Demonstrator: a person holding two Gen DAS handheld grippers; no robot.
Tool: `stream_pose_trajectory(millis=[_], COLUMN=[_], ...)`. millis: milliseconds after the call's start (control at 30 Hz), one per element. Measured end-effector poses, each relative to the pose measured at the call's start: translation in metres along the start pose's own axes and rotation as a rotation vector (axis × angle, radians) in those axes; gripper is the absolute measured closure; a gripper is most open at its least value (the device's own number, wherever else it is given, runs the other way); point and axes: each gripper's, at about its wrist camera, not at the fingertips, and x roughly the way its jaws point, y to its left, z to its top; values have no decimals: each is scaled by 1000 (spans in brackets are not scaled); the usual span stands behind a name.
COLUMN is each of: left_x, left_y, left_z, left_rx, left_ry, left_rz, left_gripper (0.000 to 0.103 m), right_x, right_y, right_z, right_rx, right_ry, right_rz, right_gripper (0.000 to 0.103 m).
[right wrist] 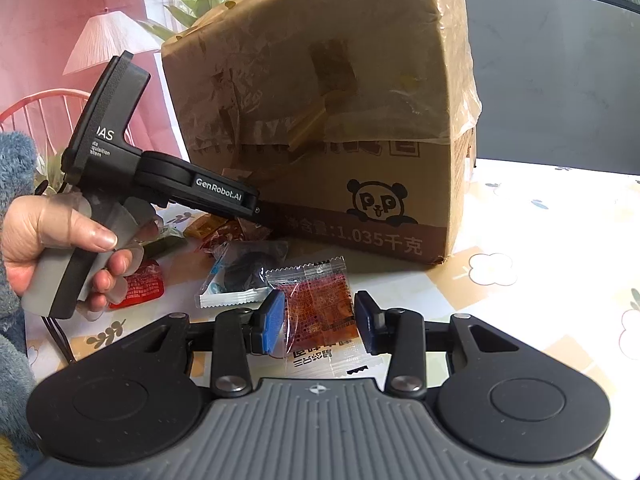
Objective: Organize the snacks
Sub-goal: 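Grasp the small clear candy bag with the left tool while the right tool holds the orange packet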
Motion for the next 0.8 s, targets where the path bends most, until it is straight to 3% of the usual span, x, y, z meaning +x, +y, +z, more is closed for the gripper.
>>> stream_pose_trajectory(millis=[100, 467, 800], left_x=[-1, -36, -61], left_y=[1, 38, 29], left_z=[-3, -40, -57], left_rx=[13, -60, -3], left_ry=[-7, 47, -29], left_rz=[2, -30, -20], left_gripper=[57, 58, 58], right_x=[0, 0, 6], right_y=[-2, -5, -2], right_z=[0, 0, 1], right_rx=[8, 21, 6], right_ry=[1, 8, 33], right_rz=[6, 19, 14], right_gripper=[62, 62, 62])
